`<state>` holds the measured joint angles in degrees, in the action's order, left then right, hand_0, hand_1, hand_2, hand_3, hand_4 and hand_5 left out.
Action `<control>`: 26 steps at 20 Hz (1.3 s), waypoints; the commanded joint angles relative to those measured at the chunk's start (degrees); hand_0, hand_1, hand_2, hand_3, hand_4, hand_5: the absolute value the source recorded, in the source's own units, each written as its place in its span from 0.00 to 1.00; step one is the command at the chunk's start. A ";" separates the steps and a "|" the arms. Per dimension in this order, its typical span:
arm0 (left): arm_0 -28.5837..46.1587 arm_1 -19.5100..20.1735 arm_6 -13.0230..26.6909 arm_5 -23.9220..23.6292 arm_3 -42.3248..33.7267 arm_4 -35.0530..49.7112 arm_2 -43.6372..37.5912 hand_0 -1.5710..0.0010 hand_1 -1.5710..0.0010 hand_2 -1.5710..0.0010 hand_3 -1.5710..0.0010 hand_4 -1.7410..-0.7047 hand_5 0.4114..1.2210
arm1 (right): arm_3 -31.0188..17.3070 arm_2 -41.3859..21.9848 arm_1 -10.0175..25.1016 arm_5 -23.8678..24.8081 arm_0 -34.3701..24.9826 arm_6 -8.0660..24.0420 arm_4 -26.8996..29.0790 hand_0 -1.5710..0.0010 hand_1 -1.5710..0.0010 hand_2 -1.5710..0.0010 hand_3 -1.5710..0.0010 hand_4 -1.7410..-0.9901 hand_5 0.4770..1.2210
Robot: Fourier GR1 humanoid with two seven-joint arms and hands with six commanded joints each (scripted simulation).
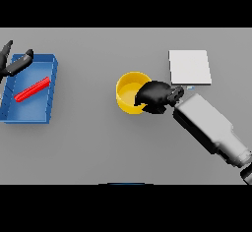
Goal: Pick up the red beaker and tilt it to pour out 1 green nut into yellow bowl. Pick up the yellow bowl and place it on the metallic measuring scale.
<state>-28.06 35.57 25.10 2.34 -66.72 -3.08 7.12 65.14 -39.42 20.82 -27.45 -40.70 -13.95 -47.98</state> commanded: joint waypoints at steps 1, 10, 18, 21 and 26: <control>-0.01 -0.21 -0.19 0.09 0.28 -0.03 0.15 1.00 1.00 1.00 1.00 0.93 0.36 | 0.92 0.68 0.54 -1.06 -0.60 0.38 0.61 0.03 0.03 0.10 0.25 0.02 0.98; -0.19 -0.32 -0.23 0.37 -0.51 1.21 -0.51 1.00 1.00 1.00 1.00 0.91 0.36 | 10.24 4.17 5.86 -6.12 -0.05 6.82 2.92 0.00 0.00 0.06 0.24 0.00 1.00; 0.61 -0.06 0.97 0.59 -1.57 2.68 -1.45 1.00 1.00 1.00 1.00 0.88 0.39 | 9.26 9.51 10.21 -3.15 -1.70 8.13 4.17 0.01 0.00 0.03 0.26 0.00 1.00; 0.62 -0.45 2.07 0.20 -2.12 2.68 -1.27 1.00 1.00 1.00 1.00 0.87 0.40 | 3.47 11.05 11.44 0.99 -3.32 6.91 3.31 0.01 0.00 0.02 0.27 0.00 1.00; 1.77 -0.41 4.79 -0.69 -5.31 2.73 -0.83 1.00 1.00 1.00 1.00 0.86 0.43 | -5.13 12.71 12.32 5.34 -5.11 5.93 2.79 0.00 0.00 0.01 0.27 0.00 1.00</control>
<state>-26.27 35.14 29.85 1.67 -72.02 -0.34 6.30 59.98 -26.71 33.15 -22.13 -45.78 -7.77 -45.21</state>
